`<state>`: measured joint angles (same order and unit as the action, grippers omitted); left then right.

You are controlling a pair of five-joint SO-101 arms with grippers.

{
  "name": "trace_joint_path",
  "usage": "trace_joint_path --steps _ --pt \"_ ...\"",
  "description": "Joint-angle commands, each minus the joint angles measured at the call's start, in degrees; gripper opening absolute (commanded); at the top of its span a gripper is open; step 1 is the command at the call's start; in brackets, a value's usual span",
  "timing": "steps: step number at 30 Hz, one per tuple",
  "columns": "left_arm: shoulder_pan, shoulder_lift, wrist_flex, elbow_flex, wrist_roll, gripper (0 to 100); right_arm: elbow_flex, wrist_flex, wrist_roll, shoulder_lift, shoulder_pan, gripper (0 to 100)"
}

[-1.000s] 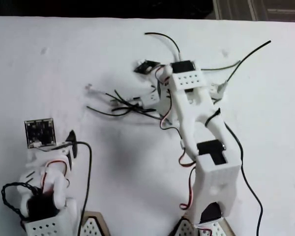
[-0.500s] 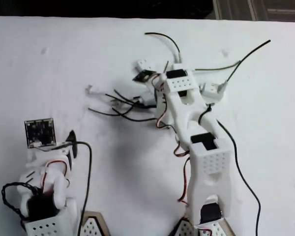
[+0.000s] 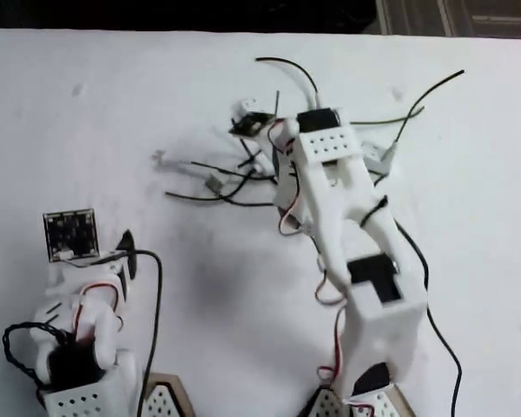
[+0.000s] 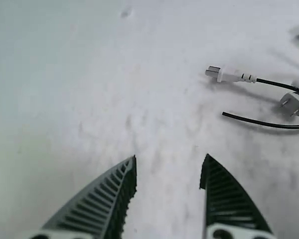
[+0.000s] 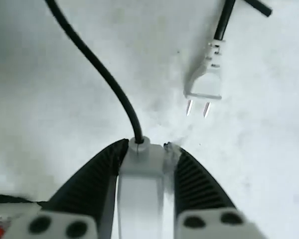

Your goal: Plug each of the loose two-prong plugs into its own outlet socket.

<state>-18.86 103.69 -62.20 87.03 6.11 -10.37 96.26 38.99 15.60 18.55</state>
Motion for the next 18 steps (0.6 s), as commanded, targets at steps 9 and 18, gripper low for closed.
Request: trace_joint_path --steps 9,18 --pt "-0.1 0.4 1.1 -0.3 0.6 22 21.0 -8.1 8.1 -28.1 13.8 1.8" --pt "-0.5 0.4 1.1 -0.6 0.6 22 43.5 -40.6 10.8 -29.3 18.6 1.9"
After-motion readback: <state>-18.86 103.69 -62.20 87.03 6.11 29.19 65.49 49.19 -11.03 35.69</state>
